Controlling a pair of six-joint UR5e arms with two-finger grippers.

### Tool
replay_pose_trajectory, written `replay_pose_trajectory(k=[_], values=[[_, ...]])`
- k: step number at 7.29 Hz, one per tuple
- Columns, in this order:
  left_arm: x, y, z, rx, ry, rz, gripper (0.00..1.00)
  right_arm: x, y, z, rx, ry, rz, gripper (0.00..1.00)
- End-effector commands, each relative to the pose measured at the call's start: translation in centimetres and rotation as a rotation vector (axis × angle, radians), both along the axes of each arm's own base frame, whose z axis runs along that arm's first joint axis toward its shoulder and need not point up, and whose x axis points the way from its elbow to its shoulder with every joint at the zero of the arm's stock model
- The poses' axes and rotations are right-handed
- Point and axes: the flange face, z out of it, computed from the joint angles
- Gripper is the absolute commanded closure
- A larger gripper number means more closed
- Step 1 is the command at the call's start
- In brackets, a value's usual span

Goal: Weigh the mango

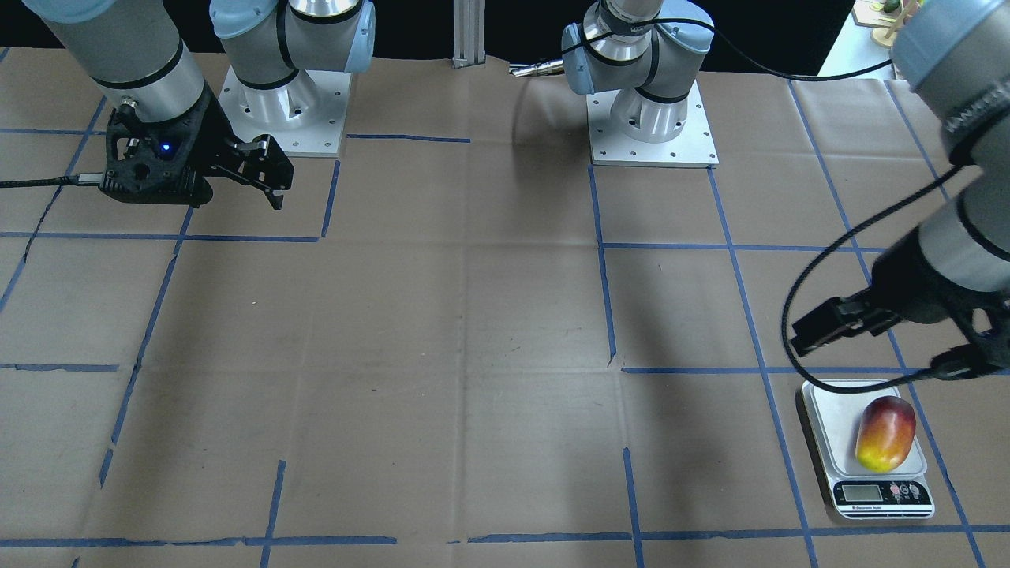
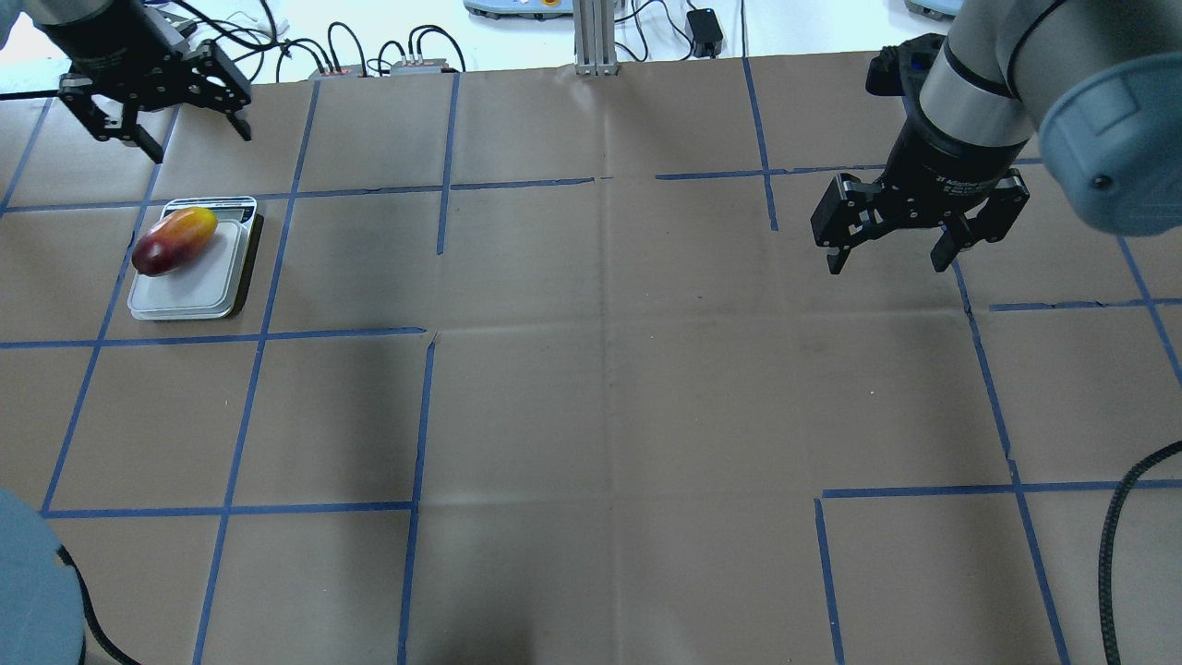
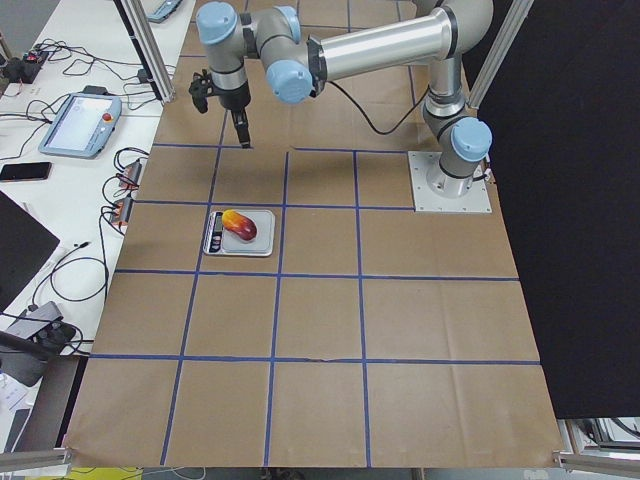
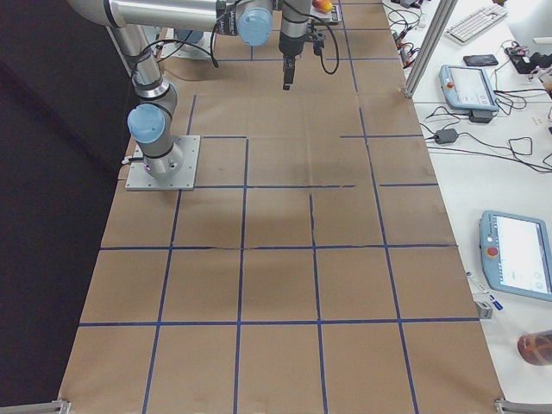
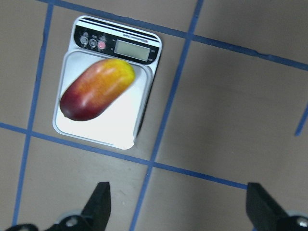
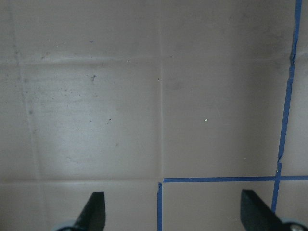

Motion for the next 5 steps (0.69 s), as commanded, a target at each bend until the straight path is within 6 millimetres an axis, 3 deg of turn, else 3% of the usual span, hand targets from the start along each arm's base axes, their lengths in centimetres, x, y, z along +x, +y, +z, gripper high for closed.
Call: replay_pose_trajectory(k=[1,2,4,5], values=[[-11.2,4.6,-0.3,0.031,-0.003,-0.053,0.00,0.0,0.0,0.0,0.000,0.000,0.000,0.00],[-12.5,6.9,-0.5,0.040,0.003,-0.100,0.00,0.0,0.0,0.0,0.000,0.000,0.000,0.00],[-12.4,11.6,0.2,0.034,0.006,-0.240,0.00,0.0,0.0,0.0,0.000,0.000,0.000,0.00],[-11.7,12.3,0.7,0.016,0.004,-0.234,0.00,0.0,0.0,0.0,0.000,0.000,0.000,0.00]])
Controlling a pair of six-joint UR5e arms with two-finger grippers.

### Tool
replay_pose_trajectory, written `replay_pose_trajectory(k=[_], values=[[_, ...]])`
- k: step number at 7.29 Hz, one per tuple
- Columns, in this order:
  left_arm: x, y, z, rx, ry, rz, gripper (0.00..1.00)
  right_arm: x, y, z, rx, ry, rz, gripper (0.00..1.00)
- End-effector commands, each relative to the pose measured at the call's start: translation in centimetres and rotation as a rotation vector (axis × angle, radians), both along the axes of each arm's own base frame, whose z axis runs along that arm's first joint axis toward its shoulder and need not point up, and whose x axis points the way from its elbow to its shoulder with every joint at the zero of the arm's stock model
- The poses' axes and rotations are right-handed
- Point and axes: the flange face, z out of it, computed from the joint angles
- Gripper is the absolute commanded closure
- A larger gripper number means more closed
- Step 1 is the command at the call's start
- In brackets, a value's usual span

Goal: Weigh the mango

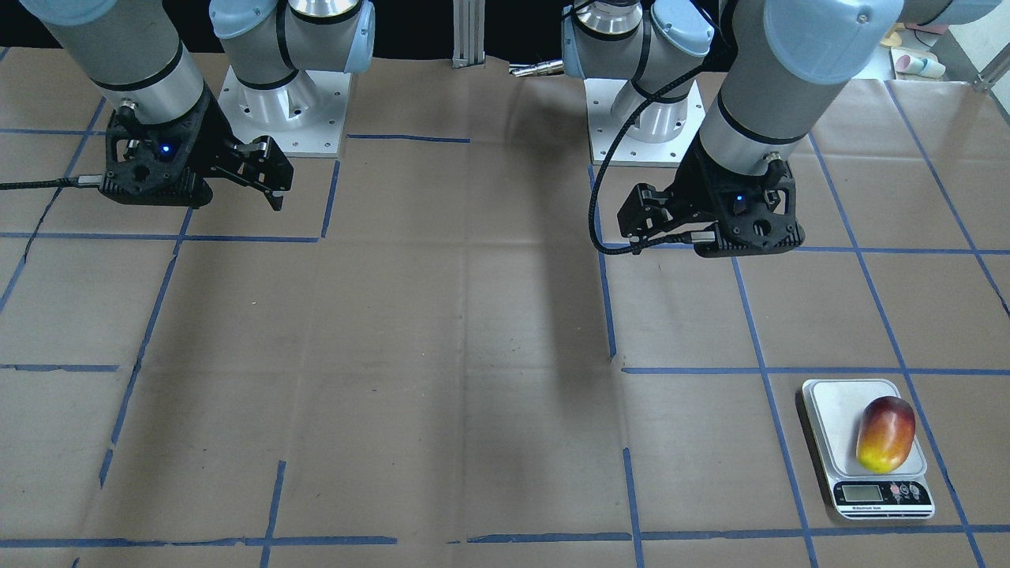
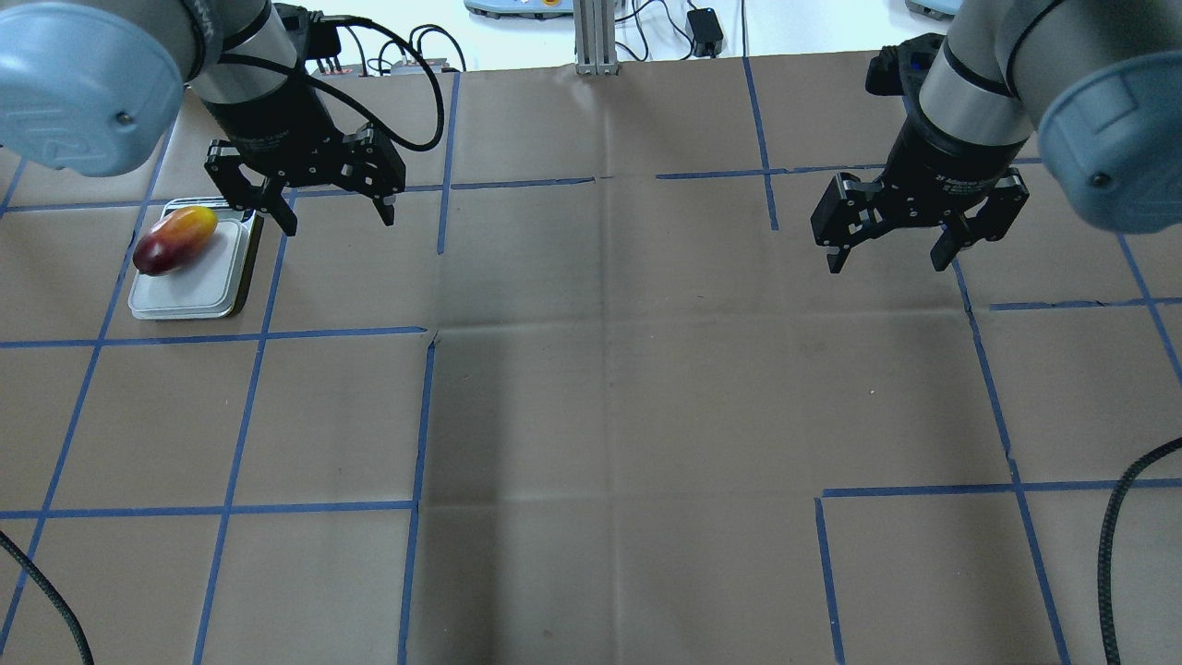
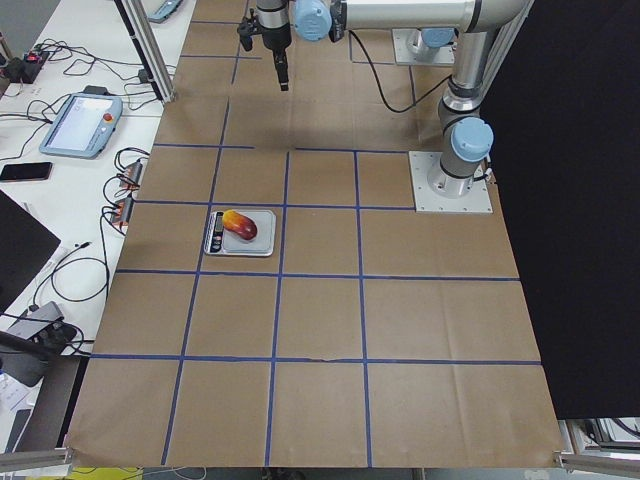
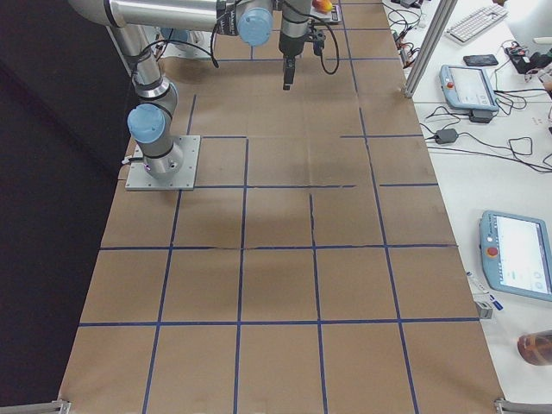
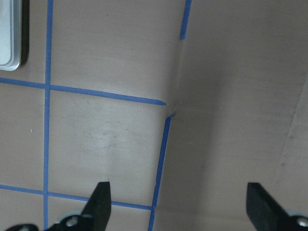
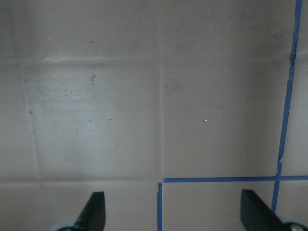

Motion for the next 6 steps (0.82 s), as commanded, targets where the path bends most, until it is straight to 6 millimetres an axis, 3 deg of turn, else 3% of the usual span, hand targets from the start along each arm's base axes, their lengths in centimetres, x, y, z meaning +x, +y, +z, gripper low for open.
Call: replay_pose_trajectory(k=[1,6], values=[[0.43,1.38,0.70,-0.021,0.002,-0.025,0.00,0.00,0.00,0.00,0.000,0.000,0.000,0.00],[0.35,1.77,0.79,-0.022,0.002,-0.027,0.00,0.00,0.00,0.00,0.000,0.000,0.000,0.00]])
